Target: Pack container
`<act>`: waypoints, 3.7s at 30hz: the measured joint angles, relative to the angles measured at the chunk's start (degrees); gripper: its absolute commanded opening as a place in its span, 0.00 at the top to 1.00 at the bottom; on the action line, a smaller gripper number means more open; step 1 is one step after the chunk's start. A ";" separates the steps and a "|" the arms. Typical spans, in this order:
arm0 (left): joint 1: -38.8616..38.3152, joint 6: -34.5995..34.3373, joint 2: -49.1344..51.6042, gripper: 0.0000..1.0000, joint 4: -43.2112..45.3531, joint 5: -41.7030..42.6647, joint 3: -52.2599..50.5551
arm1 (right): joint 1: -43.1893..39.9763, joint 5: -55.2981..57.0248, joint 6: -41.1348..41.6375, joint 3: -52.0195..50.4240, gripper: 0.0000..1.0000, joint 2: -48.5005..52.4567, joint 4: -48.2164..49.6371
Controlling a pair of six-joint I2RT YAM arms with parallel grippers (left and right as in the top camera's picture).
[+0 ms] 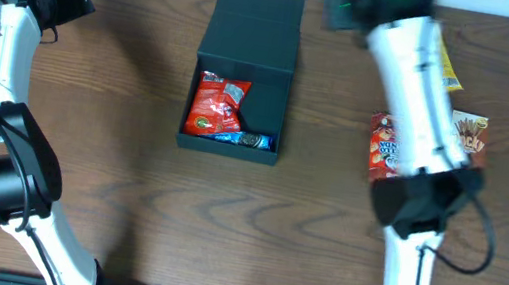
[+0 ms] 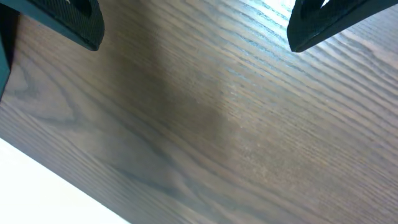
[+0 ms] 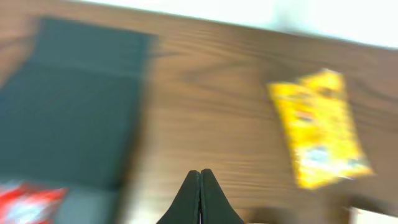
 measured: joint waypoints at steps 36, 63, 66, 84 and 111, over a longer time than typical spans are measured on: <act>-9.01 22.38 0.00 0.05 -4.15 15.43 0.00 | -19.06 -1.66 -12.57 -1.36 0.66 20.20 12.55; -8.90 22.80 0.00 0.05 -4.87 15.43 0.00 | -19.06 -1.55 -10.82 -1.36 0.99 21.03 12.50; -8.90 22.77 0.00 0.05 -4.87 15.43 0.00 | -19.06 -1.51 -10.43 -1.36 0.99 21.03 12.50; -8.90 22.80 0.00 0.05 -4.90 15.43 0.00 | -18.99 -1.95 -8.96 -1.29 0.45 21.03 10.88; -8.90 22.58 0.00 0.05 -4.94 15.43 0.00 | -18.73 -1.99 -7.43 -4.02 0.99 20.37 10.88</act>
